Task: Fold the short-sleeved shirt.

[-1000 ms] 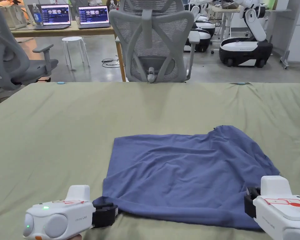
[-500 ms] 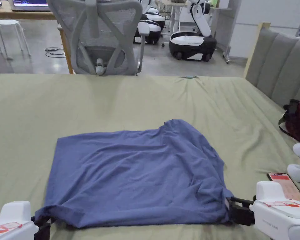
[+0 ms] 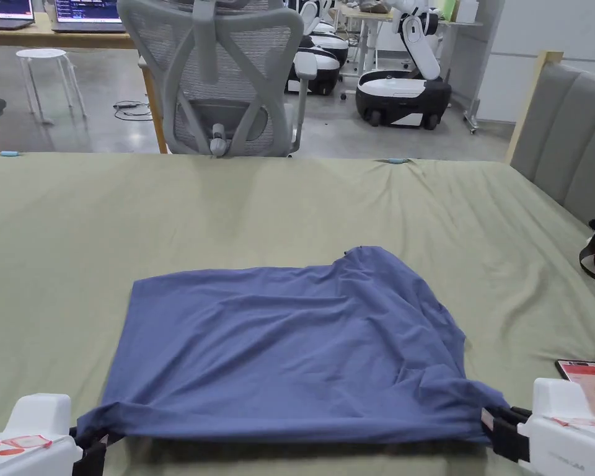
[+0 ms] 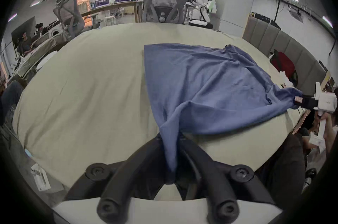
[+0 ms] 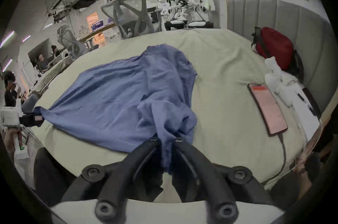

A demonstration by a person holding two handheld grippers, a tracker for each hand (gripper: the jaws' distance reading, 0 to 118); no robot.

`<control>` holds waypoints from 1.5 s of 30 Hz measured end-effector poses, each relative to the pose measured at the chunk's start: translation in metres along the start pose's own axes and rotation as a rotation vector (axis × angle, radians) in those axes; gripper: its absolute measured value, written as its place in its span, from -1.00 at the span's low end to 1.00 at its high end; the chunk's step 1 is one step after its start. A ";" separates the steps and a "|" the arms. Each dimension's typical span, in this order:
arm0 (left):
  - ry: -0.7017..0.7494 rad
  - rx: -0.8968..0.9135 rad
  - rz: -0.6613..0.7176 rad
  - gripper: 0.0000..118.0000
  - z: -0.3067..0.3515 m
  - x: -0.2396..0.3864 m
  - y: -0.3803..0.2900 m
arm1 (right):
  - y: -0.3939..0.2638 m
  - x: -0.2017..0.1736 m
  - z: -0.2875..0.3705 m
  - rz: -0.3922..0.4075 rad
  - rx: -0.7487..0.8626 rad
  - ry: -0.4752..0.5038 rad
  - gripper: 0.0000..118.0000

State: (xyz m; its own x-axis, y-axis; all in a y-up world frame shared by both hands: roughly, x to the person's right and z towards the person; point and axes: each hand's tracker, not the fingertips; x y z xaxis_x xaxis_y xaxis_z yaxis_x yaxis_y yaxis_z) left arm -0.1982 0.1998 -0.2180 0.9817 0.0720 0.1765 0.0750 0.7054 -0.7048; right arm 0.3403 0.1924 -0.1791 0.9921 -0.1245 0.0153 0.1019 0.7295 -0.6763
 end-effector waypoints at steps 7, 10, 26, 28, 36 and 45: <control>-0.023 -0.038 -0.082 -0.96 -0.028 -0.003 0.068 | 0.078 -0.009 -0.028 0.064 0.044 -0.084 -0.88; -0.024 -0.096 -0.062 -0.96 -0.065 -0.011 0.094 | 0.114 -0.012 -0.072 0.082 0.030 -0.119 -0.88; 0.066 0.144 0.110 0.29 -0.055 -0.006 0.099 | 0.102 -0.040 -0.098 0.103 0.129 -0.167 0.85; 0.062 0.232 0.113 0.29 -0.034 0.018 0.090 | 0.093 -0.060 -0.075 0.079 0.191 -0.145 0.85; 0.129 0.375 -0.032 -1.00 -0.025 0.103 0.039 | 0.046 -0.141 -0.031 0.148 0.307 -0.056 -0.86; 0.148 0.215 0.207 -1.00 -0.029 0.017 0.021 | 0.035 -0.131 -0.020 0.150 0.289 -0.070 -1.00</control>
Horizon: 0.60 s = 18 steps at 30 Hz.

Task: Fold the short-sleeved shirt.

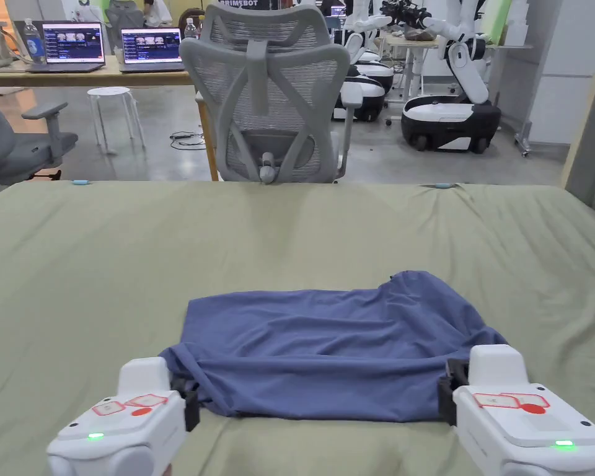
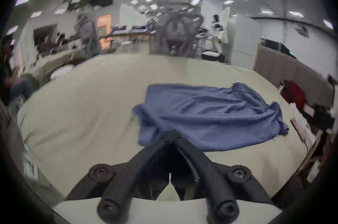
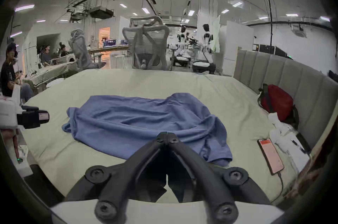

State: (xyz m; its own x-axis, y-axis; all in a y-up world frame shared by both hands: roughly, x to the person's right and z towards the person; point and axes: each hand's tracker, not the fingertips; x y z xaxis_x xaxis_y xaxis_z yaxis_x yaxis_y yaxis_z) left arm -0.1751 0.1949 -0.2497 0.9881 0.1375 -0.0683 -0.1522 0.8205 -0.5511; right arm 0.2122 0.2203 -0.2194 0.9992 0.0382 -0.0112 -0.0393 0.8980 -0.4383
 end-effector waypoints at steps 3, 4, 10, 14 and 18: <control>-0.012 -0.065 0.083 -1.00 -0.012 -0.031 -0.003 | -0.009 0.008 -0.005 -0.033 -0.031 -0.007 -1.00; -0.042 -0.075 0.095 -1.00 -0.016 -0.035 -0.004 | -0.011 0.009 -0.009 -0.036 -0.040 -0.009 -1.00; -0.072 -0.105 0.080 0.90 -0.058 -0.021 0.007 | -0.017 0.022 -0.017 -0.053 -0.080 -0.018 -1.00; 0.000 -0.160 0.000 0.39 -0.100 -0.011 0.015 | -0.015 0.042 -0.016 -0.056 -0.094 -0.057 -1.00; 0.017 -0.343 -0.140 0.30 -0.140 0.001 0.005 | -0.015 0.072 -0.024 -0.061 -0.125 -0.123 -1.00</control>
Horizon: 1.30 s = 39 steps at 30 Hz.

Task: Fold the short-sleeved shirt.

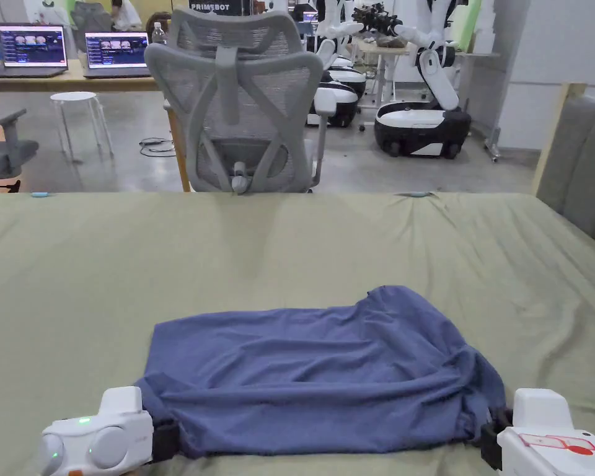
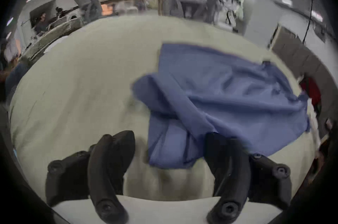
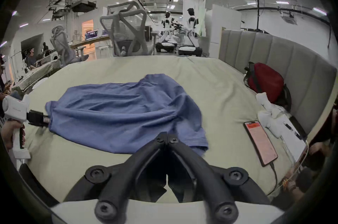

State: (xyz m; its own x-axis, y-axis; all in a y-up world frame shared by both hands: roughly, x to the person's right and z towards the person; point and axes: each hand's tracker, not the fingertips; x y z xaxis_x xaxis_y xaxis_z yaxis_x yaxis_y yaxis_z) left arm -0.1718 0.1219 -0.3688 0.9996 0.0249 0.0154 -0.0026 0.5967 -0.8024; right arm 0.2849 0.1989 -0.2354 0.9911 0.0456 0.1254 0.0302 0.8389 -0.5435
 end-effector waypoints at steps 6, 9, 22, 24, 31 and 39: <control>-0.001 0.179 -0.069 -0.94 0.055 0.004 0.013 | 0.005 0.044 -0.052 -0.031 -0.137 -0.022 -0.95; -0.028 0.190 -0.051 -0.94 0.067 0.001 0.018 | 0.010 0.050 -0.081 -0.048 -0.185 0.000 0.59; -0.092 0.142 0.014 -0.95 0.060 -0.021 0.006 | 0.004 0.042 -0.091 -0.090 -0.275 0.171 -0.70; -0.124 0.168 0.041 -0.95 0.077 -0.028 0.002 | 0.012 0.045 -0.067 -0.071 -0.234 0.150 -0.70; -0.174 0.191 0.071 -0.95 0.133 -0.061 -0.033 | -0.005 0.055 0.006 -0.057 -0.234 0.182 -0.70; -0.146 0.233 0.209 0.28 0.128 -0.066 -0.082 | -0.038 0.035 -0.006 -0.037 -0.363 0.134 0.42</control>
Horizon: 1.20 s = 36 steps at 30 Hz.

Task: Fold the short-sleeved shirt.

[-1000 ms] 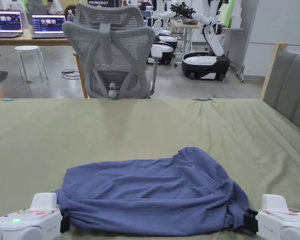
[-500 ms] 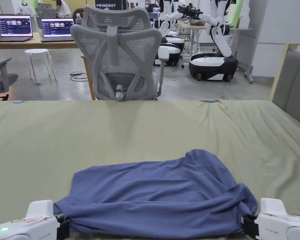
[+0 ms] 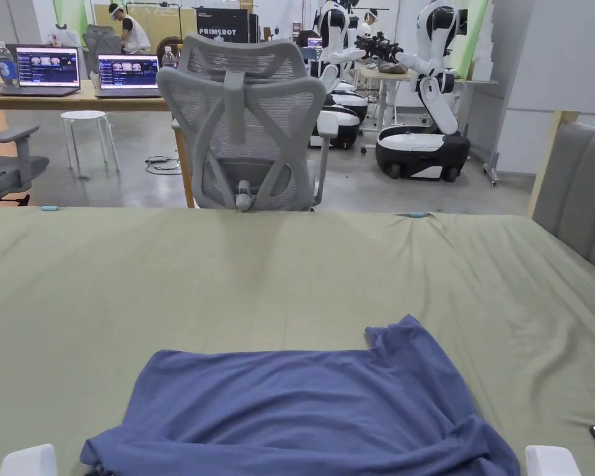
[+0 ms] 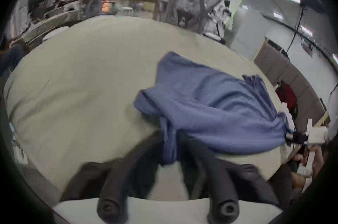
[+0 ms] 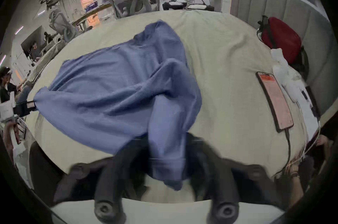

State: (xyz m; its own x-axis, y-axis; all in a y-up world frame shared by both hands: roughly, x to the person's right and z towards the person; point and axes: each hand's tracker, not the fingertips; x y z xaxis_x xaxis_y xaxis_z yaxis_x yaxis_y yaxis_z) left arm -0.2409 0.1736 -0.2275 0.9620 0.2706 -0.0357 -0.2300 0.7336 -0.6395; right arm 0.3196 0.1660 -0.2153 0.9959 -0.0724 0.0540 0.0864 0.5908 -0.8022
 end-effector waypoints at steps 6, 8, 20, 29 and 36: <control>0.088 0.151 -0.223 0.77 0.026 0.059 0.034 | 0.043 -0.051 0.047 -0.008 0.285 0.035 0.94; 0.067 0.158 -0.291 0.75 0.018 0.090 0.041 | 0.060 -0.083 0.051 0.045 0.372 0.022 0.94; 0.045 0.170 -0.359 -1.00 -0.025 0.130 0.056 | 0.076 -0.130 0.019 0.136 0.395 0.037 -0.96; 0.076 0.013 -0.287 -0.98 -0.107 0.078 0.101 | 0.094 -0.112 -0.029 0.155 0.336 0.022 -0.99; 0.185 -0.051 -0.320 0.91 -0.203 0.060 0.158 | 0.117 -0.086 -0.046 0.160 0.306 -0.044 -0.99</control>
State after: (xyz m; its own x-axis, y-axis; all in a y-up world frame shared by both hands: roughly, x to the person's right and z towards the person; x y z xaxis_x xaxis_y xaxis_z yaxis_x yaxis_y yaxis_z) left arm -0.1892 0.1789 -0.4867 0.9954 -0.0884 0.0371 0.0901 0.7298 -0.6777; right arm 0.2433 0.2048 -0.3414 0.9971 0.0716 -0.0269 -0.0737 0.8059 -0.5874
